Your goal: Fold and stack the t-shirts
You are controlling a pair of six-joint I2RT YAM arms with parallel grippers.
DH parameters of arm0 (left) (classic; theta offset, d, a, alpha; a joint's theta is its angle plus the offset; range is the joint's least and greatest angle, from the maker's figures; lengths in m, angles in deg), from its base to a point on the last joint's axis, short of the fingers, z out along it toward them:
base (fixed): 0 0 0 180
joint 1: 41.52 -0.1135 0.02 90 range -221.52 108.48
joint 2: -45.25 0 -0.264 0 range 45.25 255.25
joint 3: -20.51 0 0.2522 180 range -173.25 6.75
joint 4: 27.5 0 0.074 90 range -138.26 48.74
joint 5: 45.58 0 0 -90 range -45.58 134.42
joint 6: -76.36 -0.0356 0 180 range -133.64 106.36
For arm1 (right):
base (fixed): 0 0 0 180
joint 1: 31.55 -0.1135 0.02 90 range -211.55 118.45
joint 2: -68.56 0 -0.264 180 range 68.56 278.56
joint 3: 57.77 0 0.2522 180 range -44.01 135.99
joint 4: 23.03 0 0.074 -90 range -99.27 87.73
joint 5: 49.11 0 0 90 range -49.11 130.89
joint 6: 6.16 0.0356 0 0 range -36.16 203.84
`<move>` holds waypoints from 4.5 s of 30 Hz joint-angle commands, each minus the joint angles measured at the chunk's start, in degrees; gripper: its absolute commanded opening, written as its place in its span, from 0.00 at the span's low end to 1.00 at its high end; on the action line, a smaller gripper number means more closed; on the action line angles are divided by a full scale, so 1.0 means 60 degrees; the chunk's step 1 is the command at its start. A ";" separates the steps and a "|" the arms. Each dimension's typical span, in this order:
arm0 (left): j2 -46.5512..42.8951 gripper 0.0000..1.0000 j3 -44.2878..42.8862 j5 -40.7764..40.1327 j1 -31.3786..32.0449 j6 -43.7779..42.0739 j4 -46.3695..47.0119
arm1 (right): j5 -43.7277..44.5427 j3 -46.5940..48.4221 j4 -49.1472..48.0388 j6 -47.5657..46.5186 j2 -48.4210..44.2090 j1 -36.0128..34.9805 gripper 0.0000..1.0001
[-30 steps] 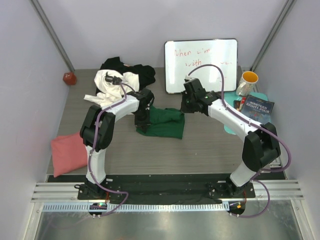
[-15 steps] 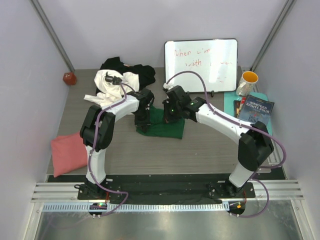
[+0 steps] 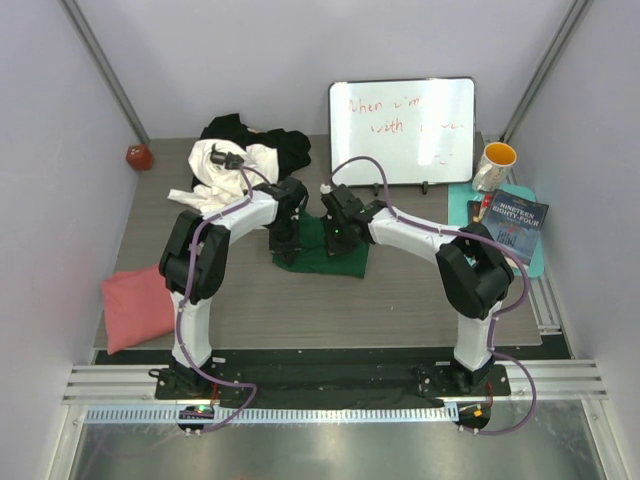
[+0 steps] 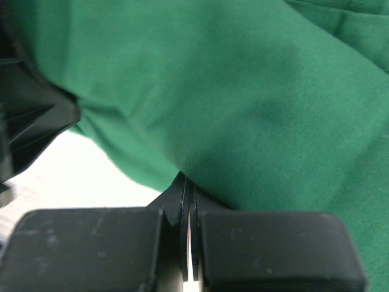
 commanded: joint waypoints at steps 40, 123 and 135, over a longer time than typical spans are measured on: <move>-0.0260 0.00 0.0685 -0.1621 0.0386 -0.0058 -0.0578 | 0.2153 0.3235 -0.1131 0.0180 0.2261 0.1907 0.01; -0.1710 0.30 -0.1718 -0.1009 -0.1123 -0.0292 0.0038 | 0.3897 -0.0284 0.0817 0.1325 -0.2224 -0.0629 0.01; -0.1581 0.12 -0.0311 -0.0876 -0.0830 -0.0425 0.0301 | 0.3736 0.1227 0.0408 0.0972 0.0502 0.0647 0.01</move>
